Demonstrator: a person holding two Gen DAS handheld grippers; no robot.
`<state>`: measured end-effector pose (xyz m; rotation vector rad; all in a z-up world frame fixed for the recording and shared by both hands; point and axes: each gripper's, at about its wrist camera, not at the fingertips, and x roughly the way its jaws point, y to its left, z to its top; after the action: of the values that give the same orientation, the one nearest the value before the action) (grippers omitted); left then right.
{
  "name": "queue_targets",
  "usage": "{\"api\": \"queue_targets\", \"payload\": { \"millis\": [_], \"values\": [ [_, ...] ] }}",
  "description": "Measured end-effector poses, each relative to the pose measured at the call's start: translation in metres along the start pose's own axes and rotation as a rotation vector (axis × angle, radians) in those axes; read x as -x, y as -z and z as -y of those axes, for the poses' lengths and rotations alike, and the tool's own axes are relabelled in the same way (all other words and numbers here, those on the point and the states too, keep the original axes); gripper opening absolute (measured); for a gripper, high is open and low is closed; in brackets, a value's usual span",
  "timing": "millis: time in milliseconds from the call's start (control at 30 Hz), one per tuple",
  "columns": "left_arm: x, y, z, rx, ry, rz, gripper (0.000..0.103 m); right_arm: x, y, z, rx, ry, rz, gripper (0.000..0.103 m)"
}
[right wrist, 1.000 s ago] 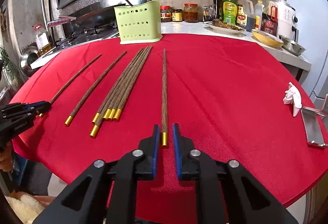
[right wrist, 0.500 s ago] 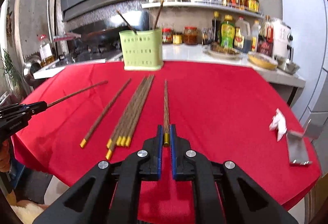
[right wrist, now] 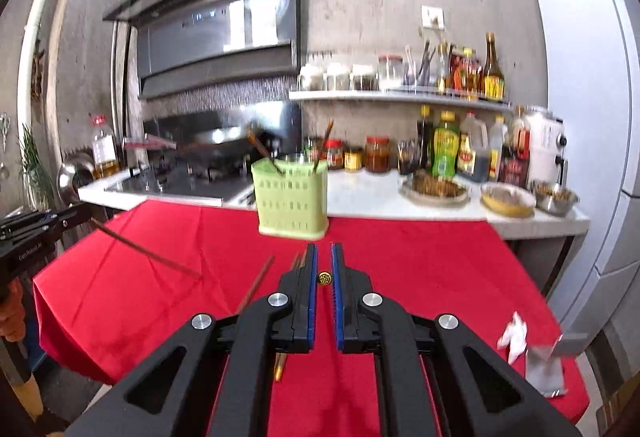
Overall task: Organize utensils
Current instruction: 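Lift the chopsticks with both tools and carry them toward the green holder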
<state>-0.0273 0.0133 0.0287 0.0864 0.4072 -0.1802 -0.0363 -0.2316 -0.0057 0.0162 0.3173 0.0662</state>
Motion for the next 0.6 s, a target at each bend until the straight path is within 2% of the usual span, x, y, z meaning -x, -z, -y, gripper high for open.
{"api": "queue_targets", "payload": {
  "millis": [200, 333, 600],
  "values": [
    [0.004, -0.022, -0.002, -0.003, -0.001, 0.05, 0.007, 0.003, -0.037, 0.003, -0.005, -0.023, 0.045, 0.007],
    [0.0, -0.029, -0.004, -0.006, 0.005, 0.056, 0.007, -0.002, -0.055, 0.003, 0.008, -0.019, 0.055, 0.007],
    [-0.009, -0.026, -0.005, -0.011, 0.01, 0.046, 0.007, -0.016, -0.051, 0.001, 0.029, 0.002, 0.054, 0.007]
  ]
}}
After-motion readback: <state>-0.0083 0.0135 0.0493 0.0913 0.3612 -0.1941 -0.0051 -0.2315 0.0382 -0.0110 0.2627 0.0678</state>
